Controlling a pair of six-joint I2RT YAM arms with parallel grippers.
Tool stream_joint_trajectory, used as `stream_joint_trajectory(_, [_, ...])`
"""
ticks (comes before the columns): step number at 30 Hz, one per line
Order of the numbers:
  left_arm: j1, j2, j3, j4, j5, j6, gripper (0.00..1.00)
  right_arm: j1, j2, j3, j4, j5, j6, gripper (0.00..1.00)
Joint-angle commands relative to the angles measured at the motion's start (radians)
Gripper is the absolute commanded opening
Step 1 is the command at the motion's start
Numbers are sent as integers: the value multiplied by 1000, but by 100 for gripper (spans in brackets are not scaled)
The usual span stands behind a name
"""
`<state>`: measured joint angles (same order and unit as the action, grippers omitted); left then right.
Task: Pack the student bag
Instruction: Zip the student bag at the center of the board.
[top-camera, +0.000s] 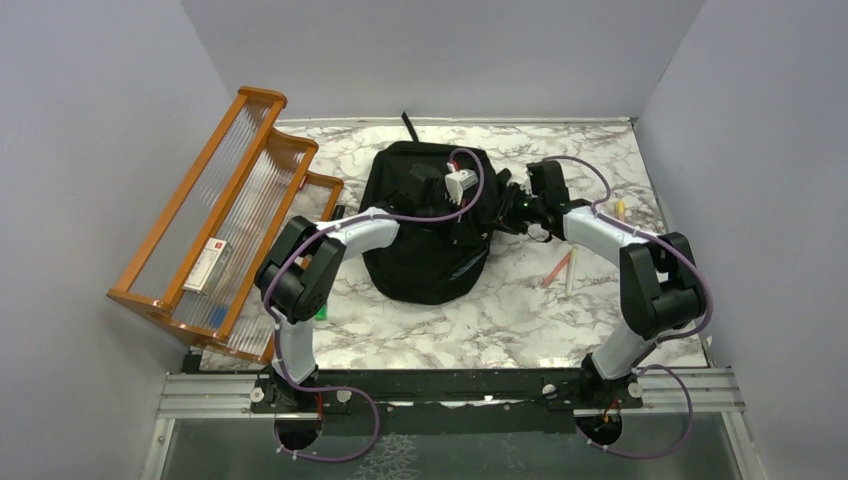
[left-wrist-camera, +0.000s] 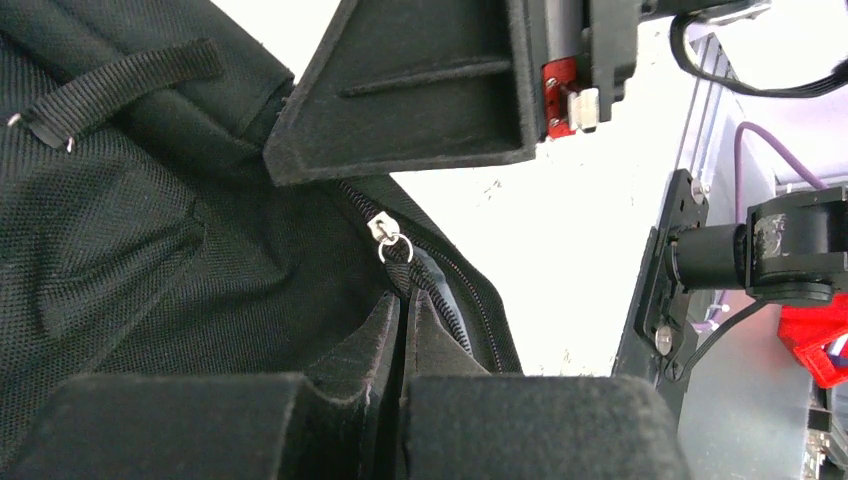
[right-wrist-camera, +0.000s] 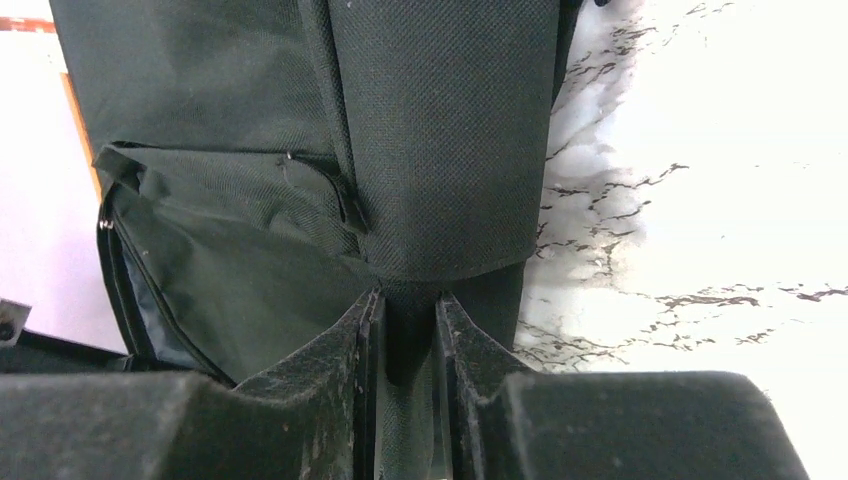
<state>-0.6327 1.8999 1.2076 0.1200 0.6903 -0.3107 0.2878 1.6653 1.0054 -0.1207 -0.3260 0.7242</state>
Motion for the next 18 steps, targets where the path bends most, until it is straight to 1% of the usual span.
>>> stream_joint_trajectory(1, [-7,-33,79,-101,8,51,0,-9,28,36,12,18,-21,23])
stream_joint_trajectory(7, [-6,-27,164,-247,16,83,0,-18,39,53,16,37,-28,6])
stream_joint_trajectory(9, [-6,-35,180,-296,21,97,0,-24,47,63,20,45,-31,1])
stream_joint_trajectory(14, [-7,-60,207,-434,-1,138,0,-47,76,106,21,48,-39,1])
stream_joint_trajectory(18, [-7,-95,191,-484,-10,147,0,-65,99,139,22,48,-43,1])
